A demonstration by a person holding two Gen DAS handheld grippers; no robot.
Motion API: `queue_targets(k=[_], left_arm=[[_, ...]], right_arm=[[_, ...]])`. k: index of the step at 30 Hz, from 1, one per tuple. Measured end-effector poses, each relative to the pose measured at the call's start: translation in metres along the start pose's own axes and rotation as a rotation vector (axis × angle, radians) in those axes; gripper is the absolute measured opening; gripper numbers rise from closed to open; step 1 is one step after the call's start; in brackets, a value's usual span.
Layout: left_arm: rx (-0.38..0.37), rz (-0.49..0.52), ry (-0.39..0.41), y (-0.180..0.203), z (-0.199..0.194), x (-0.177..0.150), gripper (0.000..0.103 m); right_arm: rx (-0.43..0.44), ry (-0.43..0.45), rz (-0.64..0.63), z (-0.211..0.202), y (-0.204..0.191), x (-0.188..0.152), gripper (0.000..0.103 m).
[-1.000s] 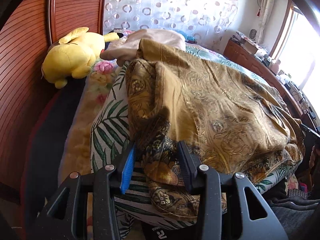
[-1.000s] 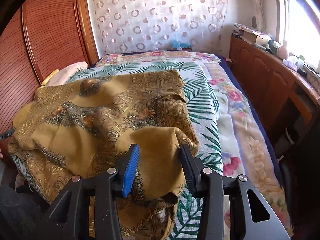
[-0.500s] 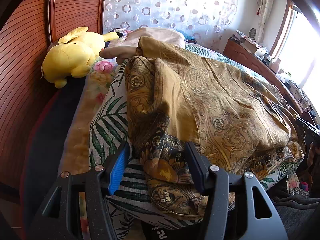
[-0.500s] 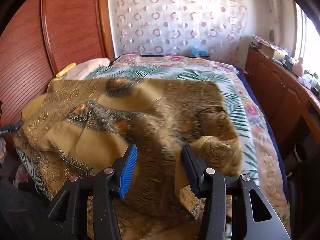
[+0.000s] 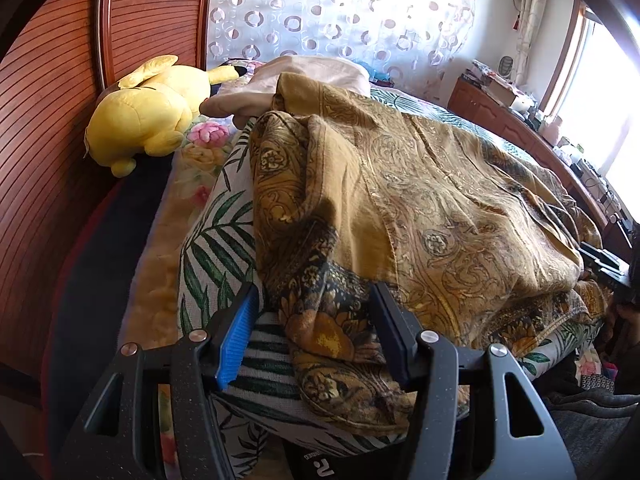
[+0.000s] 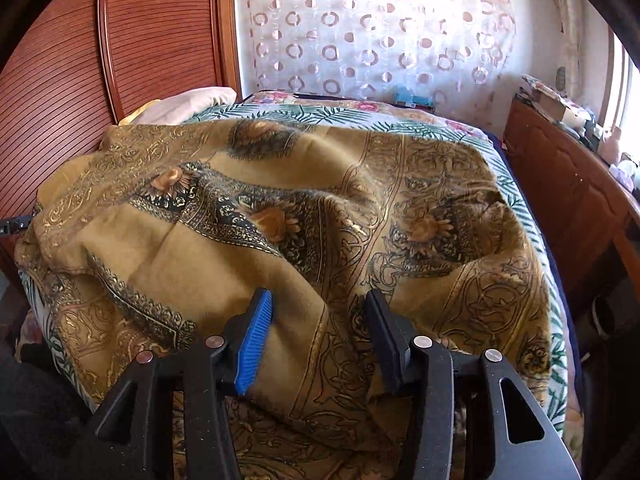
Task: Fold small clothes
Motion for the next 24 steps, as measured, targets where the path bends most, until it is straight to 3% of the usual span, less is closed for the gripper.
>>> queue_targets(k=[4,9,13,17,24], left_arm=[[-0.046,-0.002,0.003,0.004,-0.004,-0.005,0.058],[-0.065,-0.002,0.001,0.006,-0.003,-0.004,0.042],[-0.111,-0.007,-0.019,0.012,0.002,0.0,0.008],[-0.152,0.016,0.019,0.03,-0.004,0.015,0.006],[-0.27,0.139,0.16,0.101,-0.047,0.079,0.006]], right_arm=[[-0.015,0.01,-0.02,0.003,-0.005,-0.001,0.053],[-0.02,0.025,-0.024,0.002,-0.007,-0.005,0.054],[-0.015,0.03,-0.021,-0.001,-0.007,-0.008,0.054],[-0.013,0.031,-0.021,-0.002,-0.006,-0.009,0.054],[0.006,0.035,-0.006,-0.005,-0.001,-0.01,0.054]])
Point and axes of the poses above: each gripper's, at about its wrist camera, not at the fingertips, and z roughly the way its jaws point, y to its right, x to its top, the point moved 10 cm from there along z, roughly the way its jaws point, and after that the axes turned 9 degrees about -y, right-handed, at the moved point
